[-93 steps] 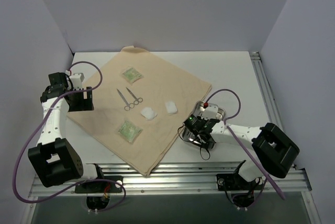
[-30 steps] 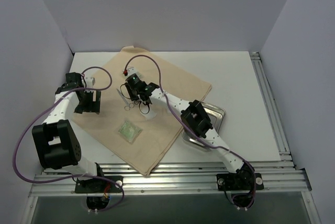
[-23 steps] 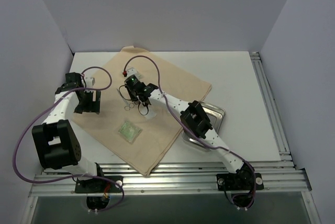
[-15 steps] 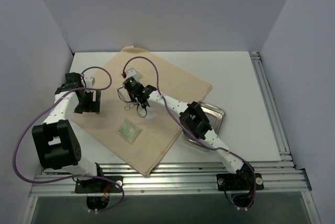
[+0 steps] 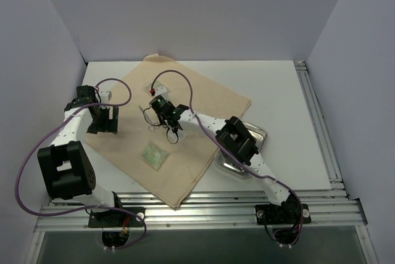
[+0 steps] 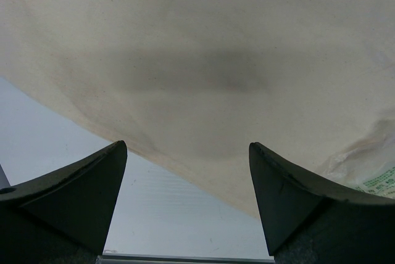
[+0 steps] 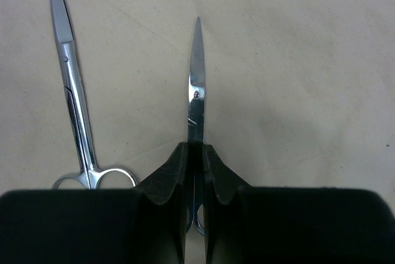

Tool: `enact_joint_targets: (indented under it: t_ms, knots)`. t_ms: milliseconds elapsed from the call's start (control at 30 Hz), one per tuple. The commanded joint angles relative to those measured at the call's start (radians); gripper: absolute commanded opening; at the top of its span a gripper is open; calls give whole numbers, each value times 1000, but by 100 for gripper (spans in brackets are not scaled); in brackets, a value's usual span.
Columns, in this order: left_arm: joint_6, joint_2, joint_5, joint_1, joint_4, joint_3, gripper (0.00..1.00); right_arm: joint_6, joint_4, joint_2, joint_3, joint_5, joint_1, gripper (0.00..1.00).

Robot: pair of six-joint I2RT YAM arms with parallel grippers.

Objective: Prepare the surgical pack

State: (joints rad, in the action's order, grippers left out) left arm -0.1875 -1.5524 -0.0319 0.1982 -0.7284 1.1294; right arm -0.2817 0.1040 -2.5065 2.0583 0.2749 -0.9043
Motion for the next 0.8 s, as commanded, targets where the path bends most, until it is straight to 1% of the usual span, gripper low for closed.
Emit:
enact_joint_targets:
  t_ms: [0, 300, 500, 767]
  knots:
    - [5, 18, -17, 9, 21, 1, 90, -51, -78, 104, -82, 55, 7, 0]
    - [5, 23, -17, 10, 21, 0, 90, -76, -174, 136, -104, 92, 27, 0]
    - [2, 28, -16, 10, 20, -2, 90, -100, -196, 146, -109, 112, 56, 0]
    - [2, 29, -14, 14, 18, 1, 90, -94, -270, 288, -219, 185, 70, 0]
